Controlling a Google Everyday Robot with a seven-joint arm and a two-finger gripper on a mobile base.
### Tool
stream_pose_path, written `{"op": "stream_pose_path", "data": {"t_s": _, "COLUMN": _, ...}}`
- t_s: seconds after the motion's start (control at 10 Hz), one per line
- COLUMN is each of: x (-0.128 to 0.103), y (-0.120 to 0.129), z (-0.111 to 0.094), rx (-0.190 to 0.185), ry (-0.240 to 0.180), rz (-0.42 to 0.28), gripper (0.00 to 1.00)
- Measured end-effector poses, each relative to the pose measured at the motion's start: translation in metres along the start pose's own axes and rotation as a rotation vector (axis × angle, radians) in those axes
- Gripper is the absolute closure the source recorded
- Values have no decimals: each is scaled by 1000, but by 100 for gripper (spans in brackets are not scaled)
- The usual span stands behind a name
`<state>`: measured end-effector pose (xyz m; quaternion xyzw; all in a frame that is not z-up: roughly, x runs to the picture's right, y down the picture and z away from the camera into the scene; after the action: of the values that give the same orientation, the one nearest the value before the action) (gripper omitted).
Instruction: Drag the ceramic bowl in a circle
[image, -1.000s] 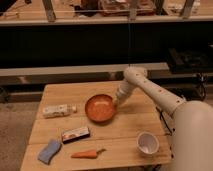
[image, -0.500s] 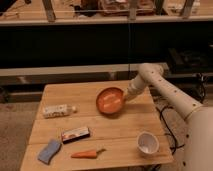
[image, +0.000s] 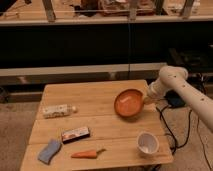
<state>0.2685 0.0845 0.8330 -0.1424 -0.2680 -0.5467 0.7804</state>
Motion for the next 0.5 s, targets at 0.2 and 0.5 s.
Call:
{"op": "stream_pose_path", "data": {"t_s": 0.2, "x": -28, "y": 21, "z": -3, "rx": -39, "ry": -47, "rz": -26, "gripper": 98}}
{"op": "stream_pose_path", "data": {"t_s": 0.5, "x": -62, "y": 17, "z": 11, "rx": -75, "ry": -157, "rz": -149, "gripper": 98}}
